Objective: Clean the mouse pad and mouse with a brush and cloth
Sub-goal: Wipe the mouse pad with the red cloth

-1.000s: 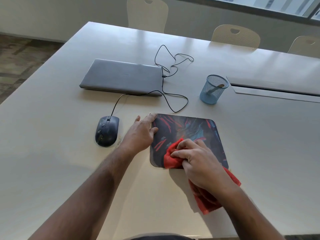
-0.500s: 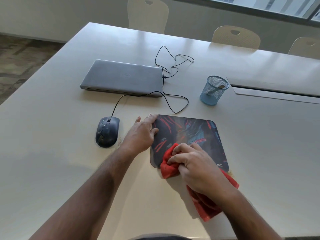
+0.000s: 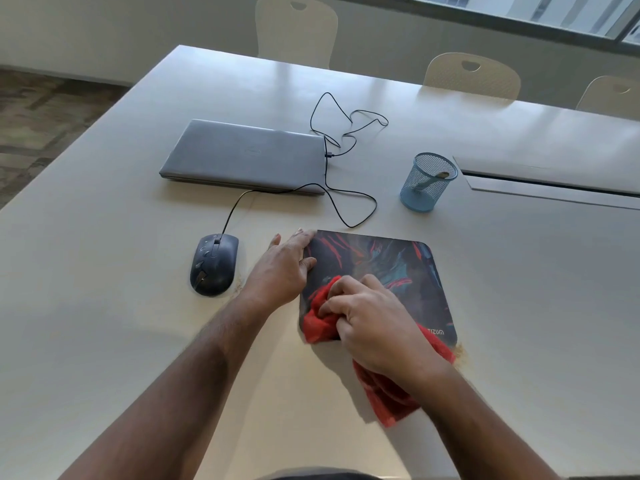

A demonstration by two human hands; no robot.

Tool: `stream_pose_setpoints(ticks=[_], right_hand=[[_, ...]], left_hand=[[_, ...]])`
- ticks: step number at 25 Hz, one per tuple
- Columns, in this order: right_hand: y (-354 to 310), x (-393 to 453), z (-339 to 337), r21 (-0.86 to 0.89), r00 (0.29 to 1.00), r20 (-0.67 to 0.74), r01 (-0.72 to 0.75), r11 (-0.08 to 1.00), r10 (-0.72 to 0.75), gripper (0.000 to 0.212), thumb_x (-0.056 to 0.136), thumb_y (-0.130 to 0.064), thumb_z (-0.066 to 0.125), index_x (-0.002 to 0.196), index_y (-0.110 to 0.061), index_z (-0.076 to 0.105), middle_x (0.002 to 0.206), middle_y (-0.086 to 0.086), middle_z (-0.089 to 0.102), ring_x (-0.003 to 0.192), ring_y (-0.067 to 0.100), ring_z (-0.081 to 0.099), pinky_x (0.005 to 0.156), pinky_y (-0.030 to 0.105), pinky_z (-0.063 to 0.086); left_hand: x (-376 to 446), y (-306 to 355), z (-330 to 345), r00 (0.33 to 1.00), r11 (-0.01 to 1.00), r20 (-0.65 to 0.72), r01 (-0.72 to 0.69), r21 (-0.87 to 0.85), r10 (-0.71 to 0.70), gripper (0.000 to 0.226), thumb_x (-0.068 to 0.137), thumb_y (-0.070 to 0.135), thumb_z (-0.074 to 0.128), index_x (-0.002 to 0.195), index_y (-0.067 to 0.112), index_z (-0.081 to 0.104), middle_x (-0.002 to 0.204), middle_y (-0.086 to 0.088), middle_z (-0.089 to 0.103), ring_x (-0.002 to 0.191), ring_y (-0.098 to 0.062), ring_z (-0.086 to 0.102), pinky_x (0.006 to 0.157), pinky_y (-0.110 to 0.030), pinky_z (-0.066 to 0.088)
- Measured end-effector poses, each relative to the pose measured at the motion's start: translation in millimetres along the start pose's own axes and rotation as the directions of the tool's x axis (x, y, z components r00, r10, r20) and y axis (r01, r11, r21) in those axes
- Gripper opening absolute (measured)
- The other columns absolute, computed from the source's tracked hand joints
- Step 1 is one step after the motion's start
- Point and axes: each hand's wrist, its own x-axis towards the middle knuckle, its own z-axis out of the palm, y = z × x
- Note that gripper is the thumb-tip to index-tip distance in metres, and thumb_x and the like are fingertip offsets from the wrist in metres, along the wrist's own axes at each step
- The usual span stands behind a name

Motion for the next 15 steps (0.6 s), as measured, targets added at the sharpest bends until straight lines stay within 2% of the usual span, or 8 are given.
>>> stream_pose_setpoints(ticks=[3, 6, 9, 11, 15], right_hand=[[17, -4, -8, -0.007, 0.996, 0.027, -0.081, 0.997, 0.081, 0.04, 0.095, -0.024, 0.045, 0.114, -0.037, 0.078, 0.12, -0.022, 0.062, 0.106, 0.016, 0.046, 0.101, 0.039, 0.045], [34, 13, -15, 0.055, 0.977, -0.068, -0.198, 0.979, 0.201, 0.039, 0.096, -0.014, 0.05, 0.113, -0.034, 0.079, 0.123, -0.018, 0.063, 0.108, 0.018, 0.046, 0.105, 0.041, 0.043], [40, 43, -14, 0.067, 0.958, -0.131, -0.249, 0.966, 0.256, 0.041, 0.096, -0.011, 0.049, 0.124, -0.028, 0.075, 0.132, -0.005, 0.06, 0.116, 0.026, 0.047, 0.11, 0.041, 0.041], [33, 63, -9, 0.034, 0.947, -0.125, -0.295, 0.955, 0.297, 0.042, 0.095, -0.013, 0.049, 0.131, -0.019, 0.069, 0.14, 0.006, 0.054, 0.126, 0.033, 0.044, 0.113, 0.042, 0.038], [3, 74, 6, -0.021, 0.943, -0.072, -0.326, 0.945, 0.324, 0.035, 0.094, -0.023, 0.047, 0.124, -0.007, 0.055, 0.139, 0.019, 0.044, 0.127, 0.039, 0.039, 0.11, 0.049, 0.035]], left_hand=[[0, -1, 1, 1.0, 1.0, 0.011, -0.001, 0.0, 0.001, 0.056, 0.101, 0.019, 0.053, 0.154, 0.022, 0.033, 0.158, -0.001, 0.038, 0.149, -0.007, 0.021, 0.12, -0.024, -0.003], [2, -2, 2, 0.998, 0.998, 0.054, -0.025, 0.051, 0.022, 0.05, 0.103, 0.018, 0.048, 0.152, 0.022, 0.039, 0.161, 0.004, 0.031, 0.15, -0.005, 0.013, 0.122, -0.029, -0.006], [2, -1, 6, 0.998, 0.994, 0.058, -0.027, 0.109, 0.021, 0.047, 0.103, 0.016, 0.044, 0.15, 0.02, 0.042, 0.162, 0.007, 0.028, 0.151, -0.005, 0.011, 0.122, -0.036, -0.008], [1, 1, 10, 0.999, 0.99, 0.024, -0.027, 0.14, 0.024, 0.047, 0.102, 0.014, 0.042, 0.149, 0.019, 0.045, 0.162, 0.005, 0.03, 0.151, -0.007, 0.012, 0.123, -0.036, -0.007], [-3, 5, 17, 0.999, 0.981, -0.002, -0.043, 0.191, 0.044, 0.053, 0.098, 0.013, 0.034, 0.15, 0.017, 0.041, 0.162, -0.002, 0.029, 0.153, -0.012, 0.01, 0.124, -0.035, -0.002]])
